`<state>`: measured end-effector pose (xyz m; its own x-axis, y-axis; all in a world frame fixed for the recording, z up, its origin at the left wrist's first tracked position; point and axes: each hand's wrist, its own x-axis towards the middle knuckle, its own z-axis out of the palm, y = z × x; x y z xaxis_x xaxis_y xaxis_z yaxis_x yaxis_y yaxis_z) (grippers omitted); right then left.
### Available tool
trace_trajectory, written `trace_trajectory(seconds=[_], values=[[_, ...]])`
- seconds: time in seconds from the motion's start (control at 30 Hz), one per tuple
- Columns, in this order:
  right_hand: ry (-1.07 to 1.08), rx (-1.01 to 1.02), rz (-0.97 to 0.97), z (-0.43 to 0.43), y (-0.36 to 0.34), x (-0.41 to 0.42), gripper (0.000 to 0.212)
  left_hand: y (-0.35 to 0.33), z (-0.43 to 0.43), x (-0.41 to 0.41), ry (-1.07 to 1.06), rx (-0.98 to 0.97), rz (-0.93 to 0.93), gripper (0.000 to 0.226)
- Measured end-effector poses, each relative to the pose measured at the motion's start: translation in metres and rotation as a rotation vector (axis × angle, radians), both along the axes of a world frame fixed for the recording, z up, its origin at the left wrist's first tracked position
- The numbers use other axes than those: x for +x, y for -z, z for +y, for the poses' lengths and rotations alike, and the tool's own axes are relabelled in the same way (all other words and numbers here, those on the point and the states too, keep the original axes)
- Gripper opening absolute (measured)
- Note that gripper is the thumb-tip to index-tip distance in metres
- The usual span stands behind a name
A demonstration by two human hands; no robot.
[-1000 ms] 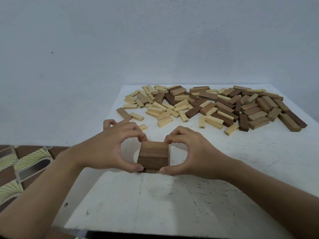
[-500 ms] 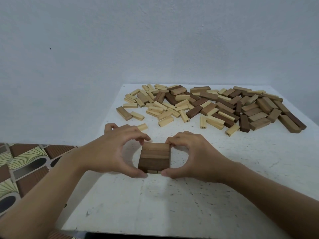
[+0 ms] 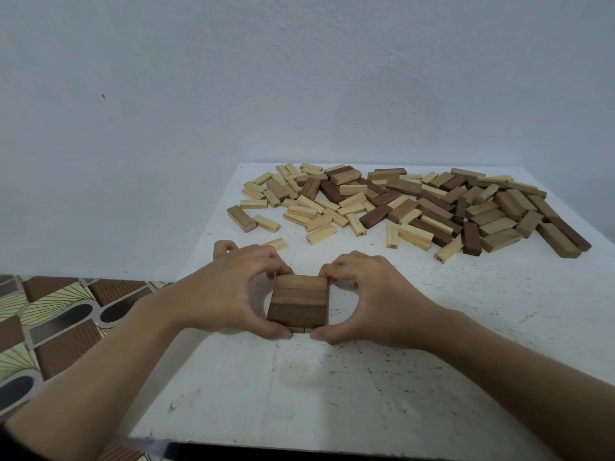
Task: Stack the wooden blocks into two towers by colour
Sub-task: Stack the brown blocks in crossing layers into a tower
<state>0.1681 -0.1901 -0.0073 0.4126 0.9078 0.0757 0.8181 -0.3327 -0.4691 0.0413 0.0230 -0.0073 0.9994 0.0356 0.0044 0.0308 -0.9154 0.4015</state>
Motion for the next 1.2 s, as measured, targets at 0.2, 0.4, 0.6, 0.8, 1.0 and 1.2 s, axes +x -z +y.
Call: trace_trajectory(seconds=[0.2,0.4,0.6,0.8,1.0,1.2], values=[[0.003,0.026,0.002,-0.001,0.000,-0.001,0.062,0.003,-0.001,0.001,0.002,-0.011,-0.009,0.066],[0.003,0.059,0.002,0.003,0.001,-0.004,0.056,0.002,0.003,0.000,0.003,-0.002,-0.022,0.063],[-0.020,0.089,0.012,0.020,0.002,-0.010,0.050,-0.003,0.016,-0.009,-0.021,-0.017,0.001,0.063],[-0.027,0.057,0.025,0.032,0.003,-0.012,0.053,0.000,0.028,-0.017,-0.046,-0.033,0.004,0.065],[-0.039,0.054,0.023,0.032,0.004,-0.009,0.052,0.002,0.028,-0.017,-0.069,-0.062,-0.010,0.068],[-0.049,0.053,0.011,0.032,0.007,-0.007,0.053,0.003,0.029,-0.020,-0.076,-0.059,0.013,0.067]])
